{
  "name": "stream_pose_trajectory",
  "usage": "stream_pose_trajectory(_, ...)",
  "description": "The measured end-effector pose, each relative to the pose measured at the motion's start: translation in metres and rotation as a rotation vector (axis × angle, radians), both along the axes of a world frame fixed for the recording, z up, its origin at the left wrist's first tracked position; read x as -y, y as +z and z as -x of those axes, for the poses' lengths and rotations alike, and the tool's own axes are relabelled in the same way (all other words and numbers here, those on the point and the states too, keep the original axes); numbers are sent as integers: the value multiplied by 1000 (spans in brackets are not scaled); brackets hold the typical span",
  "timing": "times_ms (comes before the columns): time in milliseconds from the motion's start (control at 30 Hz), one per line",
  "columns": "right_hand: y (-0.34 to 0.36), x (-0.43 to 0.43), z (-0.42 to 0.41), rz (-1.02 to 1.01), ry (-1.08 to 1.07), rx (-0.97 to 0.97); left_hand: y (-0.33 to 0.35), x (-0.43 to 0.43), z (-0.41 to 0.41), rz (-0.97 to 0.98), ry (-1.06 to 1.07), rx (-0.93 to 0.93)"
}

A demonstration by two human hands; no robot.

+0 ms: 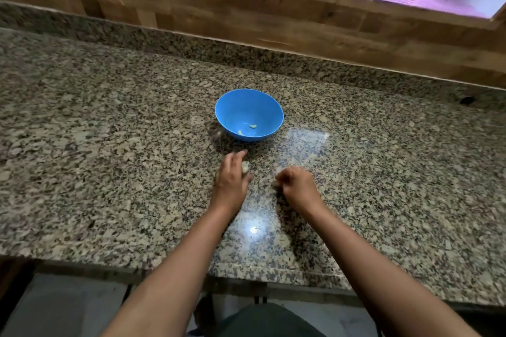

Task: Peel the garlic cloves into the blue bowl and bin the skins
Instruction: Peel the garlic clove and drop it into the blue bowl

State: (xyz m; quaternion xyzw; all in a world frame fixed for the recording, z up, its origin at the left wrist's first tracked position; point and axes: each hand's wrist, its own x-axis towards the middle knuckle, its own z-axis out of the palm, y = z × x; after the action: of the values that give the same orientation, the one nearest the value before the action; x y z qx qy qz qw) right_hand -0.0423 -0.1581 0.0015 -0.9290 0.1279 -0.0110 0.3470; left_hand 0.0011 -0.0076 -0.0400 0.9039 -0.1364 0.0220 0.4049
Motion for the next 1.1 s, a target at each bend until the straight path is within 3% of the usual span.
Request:
stream_pose_trajectory(167,-6,5,3,176,142,45,-12,0,19,-94,-222,301)
stream_pose_trajectory(300,-11,5,4,287,232,121,-18,3,19,-181,-370,305)
stream_pose_trajectory(633,-2,10,-13,377,413,11,-13,6,19,-179,-358,226)
stream_pose_trajectory(700,-5,13,-8,227,253,20,-10,8,19,-89,-326,120)
stream_pose_trajectory(800,-6,12,4,-392,-171,-43,5,13,16,180,-162,-121)
stream_pose_trajectory(900,1,4,16,-866,-314,-44,17,20,13,423,-83,-378)
stream_pose_trajectory(1100,16,2,26,-1185,-350,28,26,30,16,632,-112,-496)
